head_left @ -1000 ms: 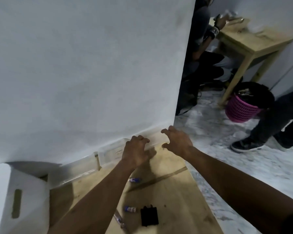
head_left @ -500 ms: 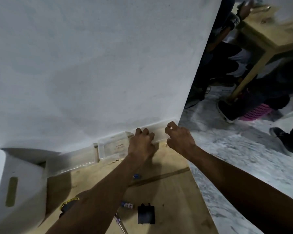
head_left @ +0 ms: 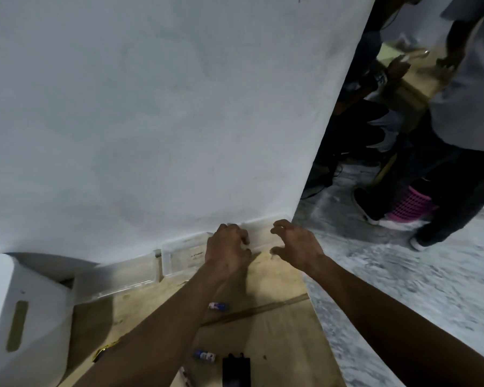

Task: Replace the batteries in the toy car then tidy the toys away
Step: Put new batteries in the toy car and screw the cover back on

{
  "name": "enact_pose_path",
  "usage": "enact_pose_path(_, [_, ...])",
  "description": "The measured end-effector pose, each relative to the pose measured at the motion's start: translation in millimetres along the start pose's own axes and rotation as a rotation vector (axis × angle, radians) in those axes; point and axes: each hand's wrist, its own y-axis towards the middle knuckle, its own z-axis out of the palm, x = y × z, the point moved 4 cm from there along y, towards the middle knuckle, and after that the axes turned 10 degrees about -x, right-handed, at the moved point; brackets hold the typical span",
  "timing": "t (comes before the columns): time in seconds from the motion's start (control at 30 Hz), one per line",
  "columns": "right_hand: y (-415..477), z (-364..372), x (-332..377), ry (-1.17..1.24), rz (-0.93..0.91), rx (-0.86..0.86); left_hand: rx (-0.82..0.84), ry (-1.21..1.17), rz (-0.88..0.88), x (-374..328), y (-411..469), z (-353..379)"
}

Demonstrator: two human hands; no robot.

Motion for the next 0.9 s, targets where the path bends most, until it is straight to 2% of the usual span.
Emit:
enact_pose_path(0.07, [-3.3,-9.6,-6.0,0.202,0.059,-0.061,-0.019,-0.065,-0.051,2.7,1.0,-3.3])
enact_pose_path(0.1, [-7.8,-17.0,-8.8,0.375,0.145,-0.182,-0.027,-0.093,-0.067,3.3,1.6,-4.9])
enact_pose_path(0.17, [-20.0,-27.1,-15.1,0.721,0.429,-0.499,-0.052,-0.177,-0.100,3.4,4.1,-8.6])
enact_pose_path(0.2, [-25.8,-26.7,-16.7,0.865,0.601,-0.594,-0.077,-0.235,-0.116,3.8,6.0,-10.7])
enact_pose_path(0.23, [-30.2,-21.4,-16.7,1.019,0.780,-0.595,-0.109,-0.290,-0.129,3.6,7.4,-13.3])
enact_pose_path(0.27, [-33.0,-10.8,-14.4,1.180,0.958,-0.495,-0.141,-0.336,-0.140,3.8,8.9,-15.6])
enact_pose_path(0.3, [-34.8,-0.1,-8.4,1.339,1.107,-0.324,-0.170,-0.373,-0.142,3.4,10.4,-18.3])
enact_pose_path(0.37, [-35.5,13.0,9.2,1.585,1.250,-0.003,-0.206,-0.419,-0.136,3.4,13.2,-21.5])
enact_pose_path(0.43, [-28.7,17.3,22.0,1.704,1.216,0.098,-0.223,-0.435,-0.124,2.7,15.9,-23.1])
enact_pose_path(0.5, [-17.1,15.6,30.3,1.747,1.140,0.071,-0.219,-0.449,-0.136,3.1,17.8,-23.0])
enact_pose_path(0.6, [-4.3,10.0,38.3,1.682,1.086,0.004,-0.198,-0.462,-0.167,3.9,18.2,-21.5])
enact_pose_path(0.73, [10.7,10.7,40.3,1.609,1.129,-0.093,-0.194,-0.470,-0.191,4.9,19.5,-21.6])
enact_pose_path(0.9, [17.2,8.4,39.2,1.561,1.177,-0.129,-0.193,-0.500,-0.211,6.4,18.0,-22.2])
